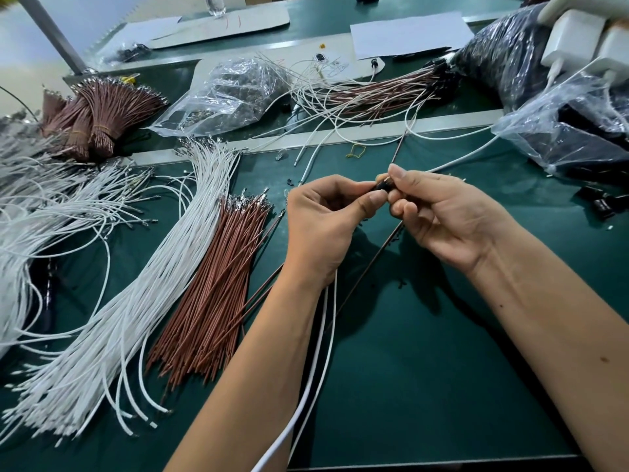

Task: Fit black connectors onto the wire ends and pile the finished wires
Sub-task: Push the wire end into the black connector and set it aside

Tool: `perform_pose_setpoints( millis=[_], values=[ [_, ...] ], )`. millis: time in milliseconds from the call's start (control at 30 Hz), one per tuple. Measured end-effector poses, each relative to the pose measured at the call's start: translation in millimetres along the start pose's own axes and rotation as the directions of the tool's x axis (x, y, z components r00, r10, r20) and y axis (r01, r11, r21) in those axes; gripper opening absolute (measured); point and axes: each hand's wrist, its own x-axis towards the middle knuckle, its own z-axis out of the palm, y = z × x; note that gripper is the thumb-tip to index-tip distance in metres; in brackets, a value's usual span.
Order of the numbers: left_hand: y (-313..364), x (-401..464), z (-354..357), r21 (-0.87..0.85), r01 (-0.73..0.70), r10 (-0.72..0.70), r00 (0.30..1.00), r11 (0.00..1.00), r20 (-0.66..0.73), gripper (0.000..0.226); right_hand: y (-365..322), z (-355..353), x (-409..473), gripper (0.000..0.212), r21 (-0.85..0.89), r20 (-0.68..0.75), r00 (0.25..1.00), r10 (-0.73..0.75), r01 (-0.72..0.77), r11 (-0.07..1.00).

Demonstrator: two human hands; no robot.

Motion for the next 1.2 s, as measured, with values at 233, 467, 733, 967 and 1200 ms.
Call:
perform_pose_setpoints(
  millis=[233, 467, 733, 967, 1200],
  values=[
    [0.1, 1.0, 2.8, 0.031, 0.021, -0.021, 1.0, 0.999, -0.017, 0.012, -2.4, -3.2, -0.4, 0.017, -0.07, -0.02, 0.999, -0.027, 0.025, 0.997],
    [-1.9, 3.4, 0.4, 0.043, 0.054, -0.051, 0.996, 0.998, -0.068, 0.01, -2.7, -2.4, -1.2, 0.024, -0.182, -0.037, 0.981, -0.189, 0.179, 0.967],
    [-2.5, 2.4, -0.2, 0.016, 0.036, -0.035, 0.999, 0.999, -0.029, 0.01, 2.9, 1.0, -0.9, 0.021, -0.274, -0.02, 0.943, -0.331, 0.313, 0.909],
    [-3.2, 1.2, 0.7, 0.015, 0.038, -0.038, 0.998, 0.999, -0.051, 0.009, 6.2, 3.6, -0.8, 0.013, -0.285, 0.013, 0.944, -0.33, 0.32, 0.904],
    [-4.0, 0.3, 0.6, 0.061, 0.03, -0.025, 0.997, 0.998, -0.077, 0.011, 8.8, 5.2, -0.1, 0.018, -0.325, 0.003, 0.948, -0.317, 0.301, 0.897]
  ],
)
